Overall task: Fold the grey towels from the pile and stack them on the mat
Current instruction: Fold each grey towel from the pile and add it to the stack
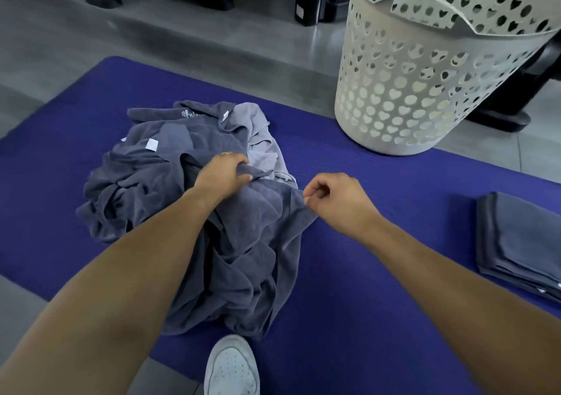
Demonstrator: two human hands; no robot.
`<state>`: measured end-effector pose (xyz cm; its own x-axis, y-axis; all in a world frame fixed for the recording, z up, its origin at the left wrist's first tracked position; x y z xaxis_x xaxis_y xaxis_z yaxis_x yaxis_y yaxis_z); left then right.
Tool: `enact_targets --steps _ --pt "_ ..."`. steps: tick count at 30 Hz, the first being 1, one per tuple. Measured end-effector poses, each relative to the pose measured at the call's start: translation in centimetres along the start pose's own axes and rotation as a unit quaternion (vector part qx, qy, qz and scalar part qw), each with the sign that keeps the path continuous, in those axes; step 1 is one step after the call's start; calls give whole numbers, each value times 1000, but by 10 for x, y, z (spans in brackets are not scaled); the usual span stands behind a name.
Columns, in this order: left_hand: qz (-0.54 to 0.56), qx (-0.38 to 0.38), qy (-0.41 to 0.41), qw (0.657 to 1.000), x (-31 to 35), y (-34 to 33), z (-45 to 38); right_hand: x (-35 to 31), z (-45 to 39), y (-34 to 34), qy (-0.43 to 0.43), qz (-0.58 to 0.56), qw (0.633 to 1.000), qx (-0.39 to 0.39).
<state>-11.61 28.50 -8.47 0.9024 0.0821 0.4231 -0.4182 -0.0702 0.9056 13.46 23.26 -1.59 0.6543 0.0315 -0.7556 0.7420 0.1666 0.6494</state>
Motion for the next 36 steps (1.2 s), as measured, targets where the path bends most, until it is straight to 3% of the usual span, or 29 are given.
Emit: enact_targets --steps 4,8,10,13,16,20,23,25,27,31,36 --pt "-94 -22 42 994 -8 -19 -9 10 -6 -8 -9 -5 1000 1" --pt "-28 38 20 999 -1 -14 1 23 10 0 -20 -13 1000 3" --pt "-18 25 -10 999 10 -3 6 28 22 10 -31 -15 999 10" --pt "-112 -22 -31 993 12 12 19 28 39 26 -49 -20 998 18" --pt "-173 -16 -27 984 0 15 33 23 44 33 -54 -27 998 25" --pt "-93 -14 -33 995 -6 14 47 14 36 23 -44 -44 998 25" --pt "-56 -72 -91 992 -1 14 62 9 36 11 -48 -67 996 23" --pt "-116 -145 -145 972 1 7 73 11 41 3 -55 -74 996 16" --pt "-182 -169 -185 951 1 -1 81 17 48 -3 -62 -72 995 4" --pt "-204 -100 -180 957 -3 -10 83 30 60 -4 -71 -65 995 -6" --pt "-53 -10 -165 985 26 9 85 32 74 15 -83 -69 994 4"
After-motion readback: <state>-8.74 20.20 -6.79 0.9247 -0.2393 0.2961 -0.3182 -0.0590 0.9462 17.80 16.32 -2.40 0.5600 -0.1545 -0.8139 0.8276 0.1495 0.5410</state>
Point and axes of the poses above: each hand's wrist, its own z-axis away from the middle knuckle, its own y-axis out of the back of the hand, x = y × z, the point moved 2 cm from there along -z, towards the middle knuckle, and after that the axes turned 10 degrees about x, right-handed, at the moved point
